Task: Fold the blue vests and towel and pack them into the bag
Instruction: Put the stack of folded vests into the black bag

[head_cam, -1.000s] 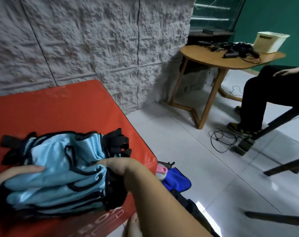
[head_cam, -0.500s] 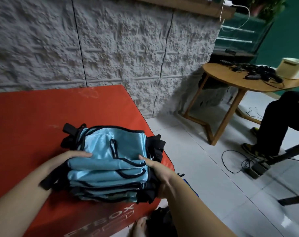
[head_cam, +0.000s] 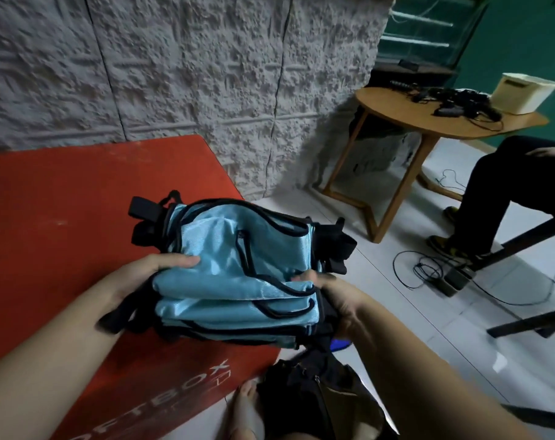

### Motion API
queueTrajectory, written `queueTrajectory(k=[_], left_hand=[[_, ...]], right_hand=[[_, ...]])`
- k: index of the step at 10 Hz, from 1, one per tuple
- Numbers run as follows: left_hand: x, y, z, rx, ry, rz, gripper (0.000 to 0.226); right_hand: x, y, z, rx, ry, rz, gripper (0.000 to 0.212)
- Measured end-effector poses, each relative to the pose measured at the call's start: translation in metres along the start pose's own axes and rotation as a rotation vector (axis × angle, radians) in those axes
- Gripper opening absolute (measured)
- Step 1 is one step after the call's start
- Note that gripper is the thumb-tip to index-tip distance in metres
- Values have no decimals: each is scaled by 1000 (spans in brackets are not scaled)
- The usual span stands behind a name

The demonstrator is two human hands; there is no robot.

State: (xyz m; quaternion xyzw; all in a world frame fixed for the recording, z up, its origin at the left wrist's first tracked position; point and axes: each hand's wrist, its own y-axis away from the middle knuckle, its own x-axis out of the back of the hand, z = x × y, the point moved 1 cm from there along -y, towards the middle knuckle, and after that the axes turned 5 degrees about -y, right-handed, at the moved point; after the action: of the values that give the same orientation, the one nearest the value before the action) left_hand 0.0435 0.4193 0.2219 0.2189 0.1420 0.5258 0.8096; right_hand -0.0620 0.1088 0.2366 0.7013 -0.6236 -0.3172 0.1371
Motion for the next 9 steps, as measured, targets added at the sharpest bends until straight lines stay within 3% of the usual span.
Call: queueTrajectory(k=[1, 2, 3, 4, 5, 6, 7, 8, 9], left_hand=[[-79, 12, 34, -75, -5, -163, 41], [-162, 17, 62, -31, -1, -333, 24], [-230, -2, 66, 29, -41, -443, 24], [-288, -26, 49, 125, -95, -532, 23], [-343, -56, 6, 216, -156, -618, 27], [-376, -79, -53, 321, -219, -649, 21], [-389, -94, -118, 433, -229, -694, 42], [-384, -112, -170, 550, -254, -719, 50], [-372, -127, -207, 667, -333, -703, 68]], right_hand=[[47, 58, -2, 61, -58, 26, 35], [91, 99, 3, 193, -178, 35, 51], [141, 137, 26, 288, -259, 83, 39], [189, 165, 64, 296, -340, 223, 47], [235, 178, 123, 219, -435, 334, 92], [256, 180, 188, 169, -535, 438, 102], [257, 167, 254, 113, -681, 498, 99], [249, 136, 311, 124, -825, 562, 92], [236, 111, 348, 117, -939, 691, 15]])
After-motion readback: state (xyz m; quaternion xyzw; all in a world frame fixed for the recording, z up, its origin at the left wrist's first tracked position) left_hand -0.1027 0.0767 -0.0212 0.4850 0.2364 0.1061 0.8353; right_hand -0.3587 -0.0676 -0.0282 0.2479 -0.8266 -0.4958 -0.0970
